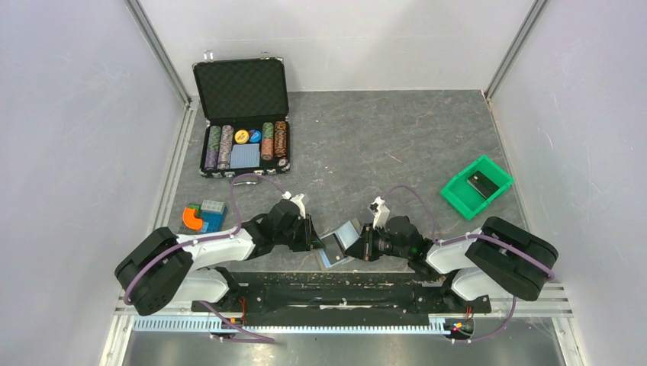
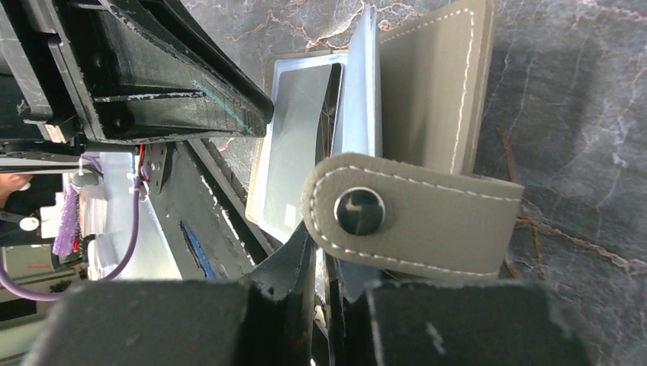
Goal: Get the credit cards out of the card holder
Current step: Remove the credit card from the card holder.
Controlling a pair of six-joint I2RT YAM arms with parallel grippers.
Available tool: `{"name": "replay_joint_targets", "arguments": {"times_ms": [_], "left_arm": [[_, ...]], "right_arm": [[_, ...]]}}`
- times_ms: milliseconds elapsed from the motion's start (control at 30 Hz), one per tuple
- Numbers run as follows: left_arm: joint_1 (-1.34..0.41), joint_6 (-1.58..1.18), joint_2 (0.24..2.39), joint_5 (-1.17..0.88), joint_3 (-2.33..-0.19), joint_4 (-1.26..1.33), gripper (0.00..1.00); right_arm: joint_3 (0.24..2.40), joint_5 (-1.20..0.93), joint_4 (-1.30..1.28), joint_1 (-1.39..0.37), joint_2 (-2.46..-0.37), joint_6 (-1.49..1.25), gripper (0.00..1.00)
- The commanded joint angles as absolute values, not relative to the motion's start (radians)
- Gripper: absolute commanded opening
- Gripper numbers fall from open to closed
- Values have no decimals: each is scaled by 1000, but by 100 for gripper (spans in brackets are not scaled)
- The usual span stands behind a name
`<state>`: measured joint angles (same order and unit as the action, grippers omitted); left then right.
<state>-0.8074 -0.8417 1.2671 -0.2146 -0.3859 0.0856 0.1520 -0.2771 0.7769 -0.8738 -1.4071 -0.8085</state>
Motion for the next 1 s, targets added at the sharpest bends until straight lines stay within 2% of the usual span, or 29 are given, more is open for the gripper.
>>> {"name": "replay_joint_targets", "arguments": {"times_ms": [0,100,233,367,600,767,800,967], "left_arm": [[-811,-859,1280,-200,-366,87,27],[-812,-861,1273,-201,-362,87,27],[-811,-867,1263,-203,-354,96,27],[-812,-871,1260,-206,-348,104,27],[-811,-873,1257,-213,-348,104,26],[-811,-876,1255,-216,-346,104,25],[-811,-876,1256,-216,-345,104,26],[-811,-868,1264,-207,-358,84,32]], "right_arm": [[129,-322,902,-860,-1428,-848,9],[126,-334,930,-857,-1439,-863,10],[127,-351,962,-856,-1464,-887,17],[125,-359,992,-856,-1484,-905,17],[125,-359,1012,-851,-1513,-925,15],[121,-365,1044,-844,-1535,-945,4],[115,-367,1060,-841,-1537,-950,0],[67,-356,1126,-822,-1519,-973,0]]}}
